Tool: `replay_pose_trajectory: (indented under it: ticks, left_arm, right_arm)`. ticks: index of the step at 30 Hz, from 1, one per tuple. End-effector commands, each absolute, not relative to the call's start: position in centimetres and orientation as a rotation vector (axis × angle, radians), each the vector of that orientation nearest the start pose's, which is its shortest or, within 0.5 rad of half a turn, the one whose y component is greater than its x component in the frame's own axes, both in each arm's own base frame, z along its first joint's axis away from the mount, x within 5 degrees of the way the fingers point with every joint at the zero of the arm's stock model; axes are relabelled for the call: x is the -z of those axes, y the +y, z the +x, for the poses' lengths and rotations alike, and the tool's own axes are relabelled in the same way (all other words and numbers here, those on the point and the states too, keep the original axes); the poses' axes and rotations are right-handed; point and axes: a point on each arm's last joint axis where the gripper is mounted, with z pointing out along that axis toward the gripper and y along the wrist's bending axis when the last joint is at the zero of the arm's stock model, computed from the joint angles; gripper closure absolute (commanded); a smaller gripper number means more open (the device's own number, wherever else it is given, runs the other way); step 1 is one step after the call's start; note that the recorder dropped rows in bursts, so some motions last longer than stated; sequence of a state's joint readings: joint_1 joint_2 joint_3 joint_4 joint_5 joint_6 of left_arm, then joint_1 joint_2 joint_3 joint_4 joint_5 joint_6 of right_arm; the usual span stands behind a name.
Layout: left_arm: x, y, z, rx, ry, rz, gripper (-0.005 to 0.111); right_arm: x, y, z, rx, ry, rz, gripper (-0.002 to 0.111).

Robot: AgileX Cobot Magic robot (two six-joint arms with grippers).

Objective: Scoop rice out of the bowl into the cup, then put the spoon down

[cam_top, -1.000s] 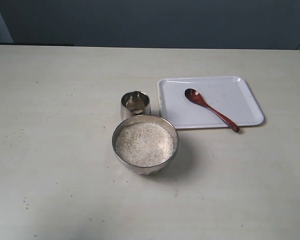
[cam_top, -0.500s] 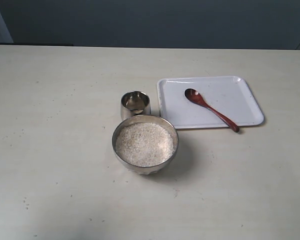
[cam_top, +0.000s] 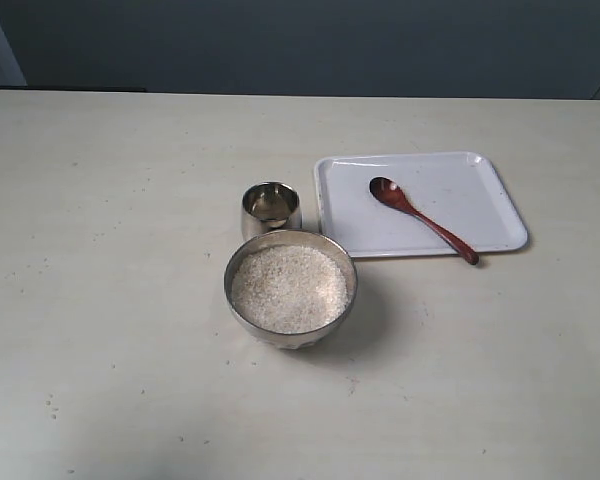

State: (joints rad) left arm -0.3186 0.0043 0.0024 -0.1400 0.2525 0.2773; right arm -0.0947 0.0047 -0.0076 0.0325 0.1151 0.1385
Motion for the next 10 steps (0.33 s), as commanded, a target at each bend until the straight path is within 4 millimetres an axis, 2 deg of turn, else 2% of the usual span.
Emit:
replay_pose_trajectory:
  ticks: [1,10]
  left_arm:
    - [-19.17,-2.03,5.16,0.166,1.672,0.414,0.106]
    - [-19.17,-2.03,5.16,0.166,1.672,0.414,0.106]
  right_arm:
    - [-20.31,-0.53,5.62,-0.053,1.581,0.206,0.108]
    - [-20.31,-0.52,5.62,-0.057,1.581,0.210,0.108]
